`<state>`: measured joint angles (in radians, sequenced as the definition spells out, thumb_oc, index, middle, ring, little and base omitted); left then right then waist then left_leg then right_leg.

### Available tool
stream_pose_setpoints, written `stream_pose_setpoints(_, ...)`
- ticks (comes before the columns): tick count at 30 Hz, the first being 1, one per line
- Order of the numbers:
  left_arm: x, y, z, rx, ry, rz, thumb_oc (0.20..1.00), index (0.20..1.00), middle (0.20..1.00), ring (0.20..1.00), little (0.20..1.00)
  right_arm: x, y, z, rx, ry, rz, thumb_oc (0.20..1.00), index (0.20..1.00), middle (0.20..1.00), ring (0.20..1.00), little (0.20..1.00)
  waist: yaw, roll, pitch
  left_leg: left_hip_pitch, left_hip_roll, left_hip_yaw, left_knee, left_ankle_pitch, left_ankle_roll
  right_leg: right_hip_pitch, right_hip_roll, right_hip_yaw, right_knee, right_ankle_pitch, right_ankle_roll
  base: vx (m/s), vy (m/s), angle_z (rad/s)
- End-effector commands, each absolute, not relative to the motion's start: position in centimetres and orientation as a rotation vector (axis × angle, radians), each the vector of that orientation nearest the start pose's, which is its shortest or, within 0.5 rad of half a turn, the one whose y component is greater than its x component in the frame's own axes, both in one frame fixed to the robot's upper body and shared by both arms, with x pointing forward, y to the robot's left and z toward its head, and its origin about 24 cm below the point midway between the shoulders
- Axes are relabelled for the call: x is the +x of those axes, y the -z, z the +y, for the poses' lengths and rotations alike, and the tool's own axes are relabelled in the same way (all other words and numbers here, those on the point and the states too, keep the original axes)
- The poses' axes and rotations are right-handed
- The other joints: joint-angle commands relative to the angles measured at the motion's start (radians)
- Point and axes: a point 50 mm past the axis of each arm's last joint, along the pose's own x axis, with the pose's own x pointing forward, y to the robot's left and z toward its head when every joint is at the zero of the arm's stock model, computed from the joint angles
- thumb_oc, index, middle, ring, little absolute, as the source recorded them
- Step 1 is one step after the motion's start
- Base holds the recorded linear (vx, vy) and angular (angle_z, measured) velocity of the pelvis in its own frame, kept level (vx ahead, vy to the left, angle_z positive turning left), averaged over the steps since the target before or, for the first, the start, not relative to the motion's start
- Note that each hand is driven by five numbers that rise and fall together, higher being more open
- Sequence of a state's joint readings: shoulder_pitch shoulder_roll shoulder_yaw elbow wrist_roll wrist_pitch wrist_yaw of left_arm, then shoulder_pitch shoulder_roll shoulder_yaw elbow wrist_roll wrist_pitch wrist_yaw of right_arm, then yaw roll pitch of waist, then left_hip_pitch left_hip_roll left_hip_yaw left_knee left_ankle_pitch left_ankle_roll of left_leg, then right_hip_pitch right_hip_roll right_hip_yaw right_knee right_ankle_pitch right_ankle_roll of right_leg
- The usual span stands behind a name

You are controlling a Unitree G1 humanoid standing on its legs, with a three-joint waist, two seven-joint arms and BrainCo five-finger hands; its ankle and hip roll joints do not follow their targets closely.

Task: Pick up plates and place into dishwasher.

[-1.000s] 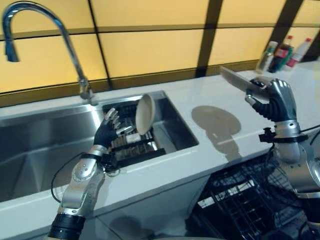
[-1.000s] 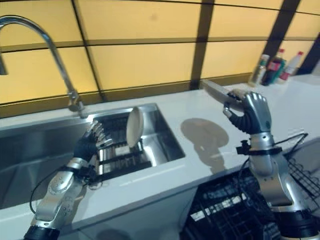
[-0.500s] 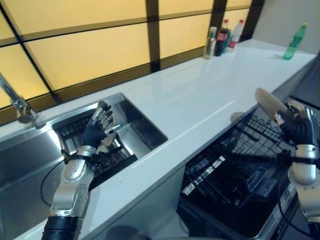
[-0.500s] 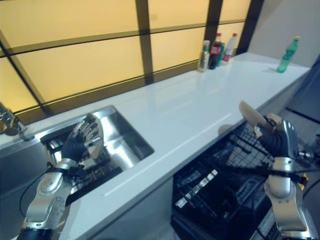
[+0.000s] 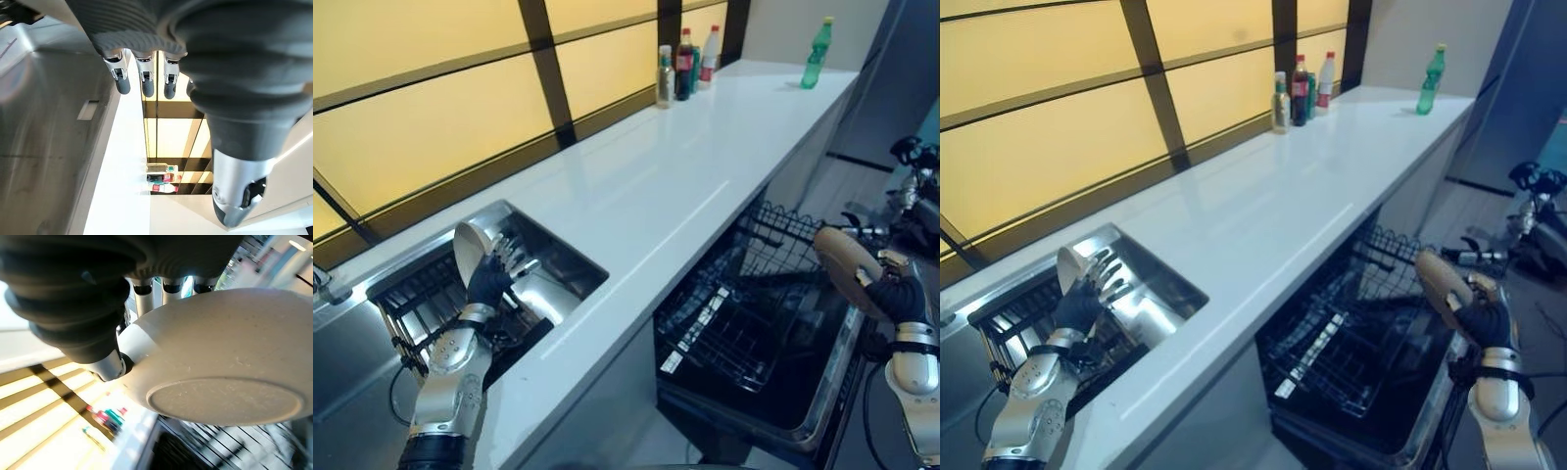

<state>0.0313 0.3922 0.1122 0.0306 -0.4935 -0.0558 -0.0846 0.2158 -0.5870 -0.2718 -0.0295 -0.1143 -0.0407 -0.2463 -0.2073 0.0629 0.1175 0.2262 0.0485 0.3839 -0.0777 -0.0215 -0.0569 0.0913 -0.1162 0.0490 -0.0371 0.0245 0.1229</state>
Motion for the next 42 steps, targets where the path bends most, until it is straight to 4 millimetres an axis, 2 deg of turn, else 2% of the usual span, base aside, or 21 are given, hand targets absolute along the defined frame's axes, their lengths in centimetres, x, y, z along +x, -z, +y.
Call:
stream_pose_setpoints(1, 24.0, -7.6, 26.4, -0.066, -0.104, -0.141, 1.000, 1.000, 1.000, 1.000, 1.000, 20.7, -10.9, -32.3, -0.742, 0.401, -0.119, 0.200, 0.200, 0.200, 0.200, 0.200, 0.011, -0.018, -0.014, -0.057, -0.049, -0.030, 0.212, -0.222, 0.119, -0.119, 0.008, -0.030, 0.107, -0.041, 0.024, 0.10, -0.013, -0.05)
stream_pose_setpoints(3, 23.6, -7.2, 26.4, -0.073, -0.112, -0.129, 1.000, 1.000, 1.000, 1.000, 1.000, 20.7, -10.5, -32.0, -0.739, 0.366, -0.097, 0.200, 0.200, 0.200, 0.200, 0.200, 0.017, -0.022, -0.006, -0.065, -0.049, -0.021, 0.220, -0.199, 0.116, -0.120, 0.004, -0.031, 0.112, -0.025, 0.017, 0.05, -0.055, -0.01)
stream_pose_setpoints(11, 22.2, -5.7, 26.3, -0.086, -0.112, -0.049, 1.000, 1.000, 1.000, 1.000, 1.000, 20.5, -9.3, -31.0, -0.752, 0.242, -0.048, 0.200, 0.200, 0.200, 0.200, 0.200, 0.052, -0.038, -0.010, -0.053, -0.042, -0.043, 0.257, -0.203, 0.109, -0.081, -0.002, -0.054, 0.114, -0.024, 0.019, 0.14, -0.024, 0.02)
stream_pose_setpoints(23, 21.5, -4.9, 26.9, -0.033, -0.087, 0.040, 1.000, 1.000, 1.000, 1.000, 1.000, 21.3, -8.9, -29.1, -0.735, 0.153, -0.074, 0.200, 0.200, 0.200, 0.200, 0.200, 0.156, -0.118, 0.001, -0.071, -0.015, -0.090, 0.313, -0.190, 0.098, -0.024, 0.007, -0.106, 0.092, -0.003, 0.030, 0.10, -0.059, 0.09)
stream_pose_setpoints(28, 20.9, -4.7, 27.6, 0.012, -0.081, 0.083, 1.000, 1.000, 1.000, 1.000, 1.000, 20.6, -6.5, -28.2, -0.657, 0.125, 0.014, 0.200, 0.200, 0.200, 0.200, 0.200, 0.192, -0.148, 0.008, -0.089, 0.002, -0.111, 0.356, -0.195, 0.100, -0.004, 0.011, -0.127, 0.095, 0.001, 0.038, 0.12, -0.065, 0.13)
stream_pose_setpoints(34, 21.0, -5.4, 28.3, 0.071, -0.070, 0.104, 1.000, 1.000, 1.000, 1.000, 1.000, 20.4, -4.0, -26.4, -0.569, 0.114, 0.069, 0.200, 0.200, 0.200, 0.200, 0.200, 0.230, -0.174, 0.036, -0.132, 0.025, -0.133, 0.409, -0.194, 0.100, 0.012, 0.021, -0.146, 0.093, 0.010, 0.047, 0.06, -0.071, 0.15)
stream_pose_setpoints(42, 21.3, -6.7, 29.2, 0.144, -0.054, 0.102, 1.000, 1.000, 1.000, 1.000, 1.000, 20.4, -1.7, -25.0, -0.459, 0.156, 0.139, 0.200, 0.200, 0.200, 0.200, 0.200, 0.266, -0.191, 0.067, -0.215, 0.053, -0.144, 0.479, -0.202, 0.105, 0.010, 0.035, -0.170, 0.096, 0.009, 0.055, 0.02, -0.083, 0.12)
